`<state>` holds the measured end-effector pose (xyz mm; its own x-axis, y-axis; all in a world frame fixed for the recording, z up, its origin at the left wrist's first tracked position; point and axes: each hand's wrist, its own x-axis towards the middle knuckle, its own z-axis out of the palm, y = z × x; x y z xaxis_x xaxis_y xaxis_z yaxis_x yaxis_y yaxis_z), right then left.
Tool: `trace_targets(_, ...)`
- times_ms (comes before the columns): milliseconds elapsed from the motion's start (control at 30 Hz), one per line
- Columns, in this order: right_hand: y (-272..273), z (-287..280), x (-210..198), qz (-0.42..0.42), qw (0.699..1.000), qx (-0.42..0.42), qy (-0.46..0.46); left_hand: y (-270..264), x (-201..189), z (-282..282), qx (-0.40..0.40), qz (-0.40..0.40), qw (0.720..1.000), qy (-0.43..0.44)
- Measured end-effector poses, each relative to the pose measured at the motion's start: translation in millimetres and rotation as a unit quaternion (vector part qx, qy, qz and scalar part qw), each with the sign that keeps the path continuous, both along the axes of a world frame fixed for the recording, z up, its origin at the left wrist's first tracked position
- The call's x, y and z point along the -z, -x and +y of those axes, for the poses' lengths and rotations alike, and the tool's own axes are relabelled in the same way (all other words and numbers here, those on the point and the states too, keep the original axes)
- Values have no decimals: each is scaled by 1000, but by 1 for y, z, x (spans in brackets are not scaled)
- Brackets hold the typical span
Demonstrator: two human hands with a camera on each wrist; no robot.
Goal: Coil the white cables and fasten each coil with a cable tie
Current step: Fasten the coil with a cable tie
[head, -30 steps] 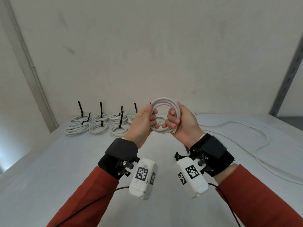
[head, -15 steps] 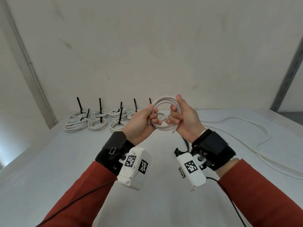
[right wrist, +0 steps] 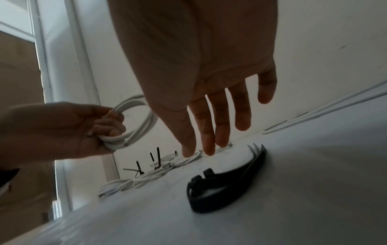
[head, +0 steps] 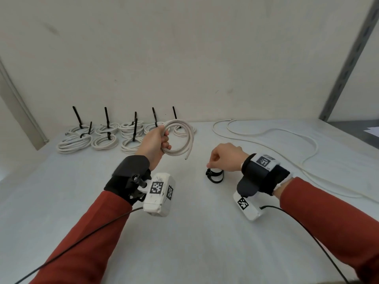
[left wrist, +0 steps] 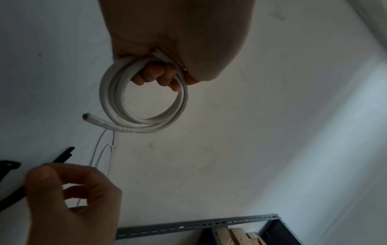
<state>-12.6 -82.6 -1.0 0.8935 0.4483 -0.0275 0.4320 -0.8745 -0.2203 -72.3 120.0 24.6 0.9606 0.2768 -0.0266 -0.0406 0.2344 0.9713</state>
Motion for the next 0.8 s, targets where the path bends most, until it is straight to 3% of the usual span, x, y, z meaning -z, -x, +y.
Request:
trace_targets(200,-3,12,6,13,997,-14,72,-6,3,-1,-22,11,999,-26)
trace_targets(367,-7,9,1,28,998,-16,45,-10,4,5,-36,30,997,-61)
trace_targets(533,1,1,-39,-14,989,-31,-147,-13,1,18,-55,28,998,-32)
trace_targets(667,30,3,-80,87,912,-86,-391,-15,-2,28,-76,19,996,-36)
trace_targets(733,40,6,-92,128,877,-105,-450,-16,-4,32,-88,12,995,-45)
trace_targets(800,44,12,-95,154,862,-118,-469,-15,-6,33,-99,-3,993,-57)
